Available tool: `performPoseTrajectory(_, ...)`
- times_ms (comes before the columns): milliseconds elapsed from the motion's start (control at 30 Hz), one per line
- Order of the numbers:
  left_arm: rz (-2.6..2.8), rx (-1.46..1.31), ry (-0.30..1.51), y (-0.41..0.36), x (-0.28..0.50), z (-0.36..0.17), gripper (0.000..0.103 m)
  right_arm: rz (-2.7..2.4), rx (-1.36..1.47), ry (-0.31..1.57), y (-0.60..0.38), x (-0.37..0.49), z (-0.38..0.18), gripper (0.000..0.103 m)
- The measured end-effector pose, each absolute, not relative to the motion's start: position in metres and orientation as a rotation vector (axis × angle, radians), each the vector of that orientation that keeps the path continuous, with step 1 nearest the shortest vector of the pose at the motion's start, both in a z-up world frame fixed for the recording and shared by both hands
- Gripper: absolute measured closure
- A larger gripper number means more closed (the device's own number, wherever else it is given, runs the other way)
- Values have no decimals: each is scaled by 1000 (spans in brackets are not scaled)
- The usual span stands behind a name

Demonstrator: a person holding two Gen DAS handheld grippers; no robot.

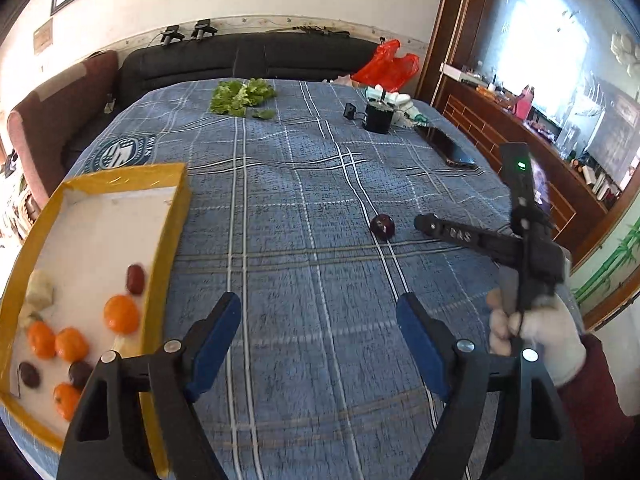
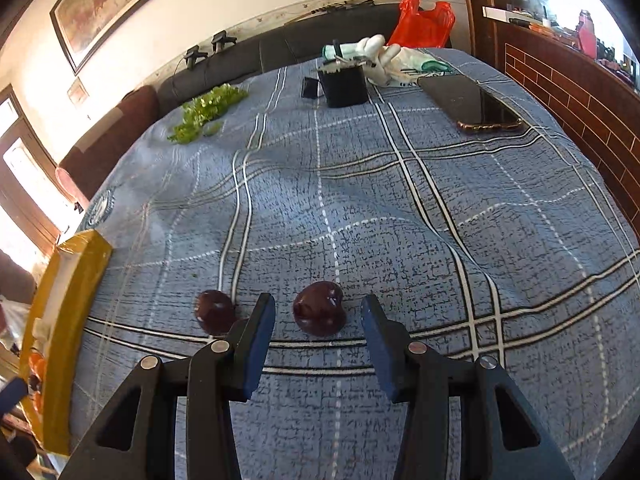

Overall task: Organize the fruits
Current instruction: 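Grasp a dark plum with left tool while right tool grasps the other plum, then carry both plums into the tray and open both tools to release them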

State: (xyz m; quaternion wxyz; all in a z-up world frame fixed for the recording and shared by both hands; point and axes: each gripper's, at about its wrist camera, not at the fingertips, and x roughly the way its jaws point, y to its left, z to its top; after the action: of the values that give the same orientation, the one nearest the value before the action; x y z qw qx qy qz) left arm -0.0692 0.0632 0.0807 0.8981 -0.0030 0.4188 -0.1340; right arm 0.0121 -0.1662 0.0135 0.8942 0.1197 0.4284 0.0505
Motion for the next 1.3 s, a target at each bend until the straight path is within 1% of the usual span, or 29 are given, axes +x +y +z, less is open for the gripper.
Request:
performPoseTrajectory(67, -282, -22, 887, 57, -54, 75, 24, 104, 228, 888, -165, 11, 12, 72)
performPoseTrajectory(100, -289, -32, 895, 55, -48, 72, 24, 109, 233, 886, -166, 10, 12, 75)
performPoseTrajectory(333, -349, -18, 931, 12, -6, 51, 24, 116, 318, 838, -183, 6, 19, 75)
performPoseTrajectory(400, -361, 1, 936, -4, 6, 42, 25, 114, 345, 836, -187, 6, 19, 75)
performPoseTrajectory(467, -370, 14, 945, -14, 15, 35, 34, 108, 366, 840, -191, 7, 19, 75)
performPoseTrajectory(533, -371, 24, 957, -23, 24, 28, 38, 104, 388, 839, -195, 6, 20, 75)
performPoseTrajectory(600, -377, 30, 964, -30, 32, 22, 45, 106, 400, 841, -196, 6, 20, 75)
performPoseTrajectory(633, -371, 32, 969, -31, 34, 19, 52, 106, 403, 842, -197, 6, 20, 75)
performPoseTrajectory(667, -367, 30, 982, -32, 39, 15, 65, 107, 406, 843, -197, 6, 20, 75)
performPoseTrajectory(733, -388, 10, 1000, -34, 43, 10, 76, 109, 408, 838, -196, 6, 21, 75)
performPoseTrajectory(767, -393, 4, 998, -34, 43, 10, 77, 109, 407, 835, -197, 5, 21, 75)
performPoseTrajectory(867, -370, 36, 970, -36, 37, 12, 78, 109, 407, 831, -197, 5, 22, 75)
performPoseTrajectory(1000, -351, 4, 954, -25, 30, 21, 78, 106, 404, 834, -196, 5, 21, 75)
performPoseTrajectory(1300, -275, -60, 867, 28, -17, 63, 77, 80, 378, 799, -193, -2, 24, 75)
